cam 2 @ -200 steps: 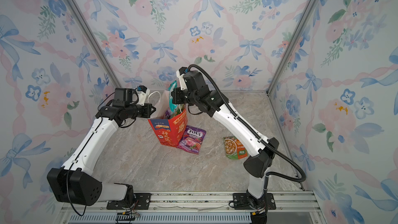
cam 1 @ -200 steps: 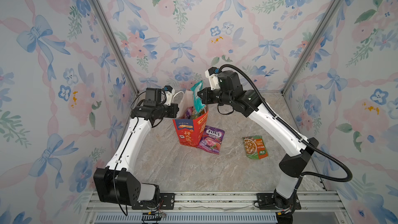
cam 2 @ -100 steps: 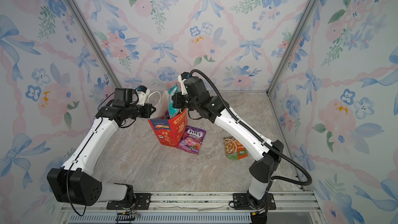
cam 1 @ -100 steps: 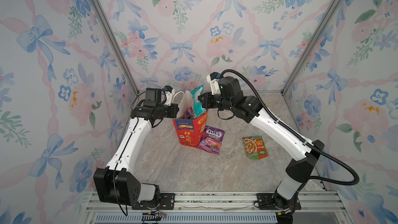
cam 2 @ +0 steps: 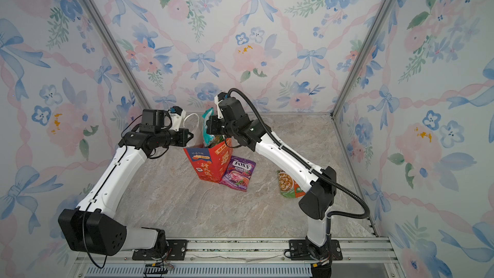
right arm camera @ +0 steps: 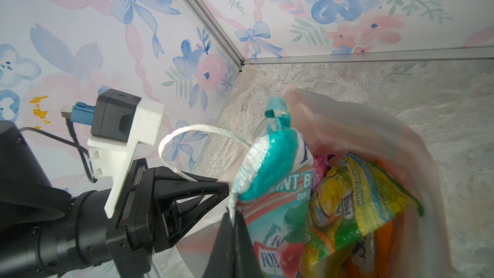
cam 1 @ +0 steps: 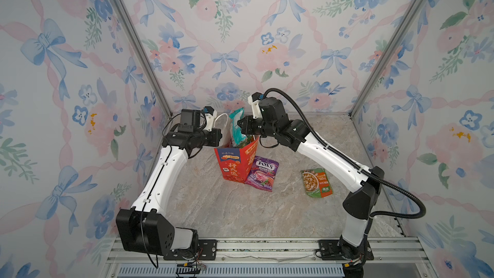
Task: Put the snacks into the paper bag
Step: 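Carry the teal packet over the bag and lower it inside, then open the right gripper to release the teal packet into the bag, then move the open right gripper down toward the purple Fox's Berries packet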
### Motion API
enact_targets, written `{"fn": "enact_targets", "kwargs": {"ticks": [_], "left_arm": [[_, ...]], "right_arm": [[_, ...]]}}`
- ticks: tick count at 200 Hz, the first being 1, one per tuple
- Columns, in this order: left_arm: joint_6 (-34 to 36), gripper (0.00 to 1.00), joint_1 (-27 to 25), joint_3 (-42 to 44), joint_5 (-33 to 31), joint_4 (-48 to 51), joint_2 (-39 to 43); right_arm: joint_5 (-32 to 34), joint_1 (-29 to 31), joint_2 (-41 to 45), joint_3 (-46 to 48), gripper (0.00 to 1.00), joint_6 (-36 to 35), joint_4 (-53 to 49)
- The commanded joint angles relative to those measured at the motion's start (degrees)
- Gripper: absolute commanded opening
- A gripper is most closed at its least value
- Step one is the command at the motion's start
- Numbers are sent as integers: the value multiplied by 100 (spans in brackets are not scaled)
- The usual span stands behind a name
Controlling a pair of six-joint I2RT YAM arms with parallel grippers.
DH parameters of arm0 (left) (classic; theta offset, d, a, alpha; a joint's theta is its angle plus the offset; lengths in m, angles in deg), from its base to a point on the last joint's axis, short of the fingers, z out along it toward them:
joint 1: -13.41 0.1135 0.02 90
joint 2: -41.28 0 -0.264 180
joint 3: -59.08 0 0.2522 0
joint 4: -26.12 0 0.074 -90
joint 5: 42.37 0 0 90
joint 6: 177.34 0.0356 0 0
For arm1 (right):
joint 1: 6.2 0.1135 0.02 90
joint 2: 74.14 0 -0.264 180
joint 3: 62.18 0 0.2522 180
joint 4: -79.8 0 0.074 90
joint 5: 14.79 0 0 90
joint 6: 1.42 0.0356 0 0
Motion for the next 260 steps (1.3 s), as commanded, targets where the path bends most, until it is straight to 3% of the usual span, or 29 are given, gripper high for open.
{"fn": "enact_targets", "kwargs": {"ticks": [1,75,87,115,129,198,260], "left_arm": [[96,0,17,4,76,79,160],[160,0,43,30,41,83,196],[168,0,52,39,41,82,197],[186,0,70,64,37,82,217],[186,0,79,79,24,83,246],[169,0,107,84,45,83,243],[137,0,106,67,41,83,241]], "right_arm": [[-29,66,-96,-487,0,132,308],[14,69,-191,-515,0,197,319],[10,71,-137,-450,11,191,333],[132,57,155,-177,57,64,329],[234,48,357,17,71,-22,319],[274,24,1435,1109,93,-540,482],[604,9,2705,2745,97,-493,677]]}}
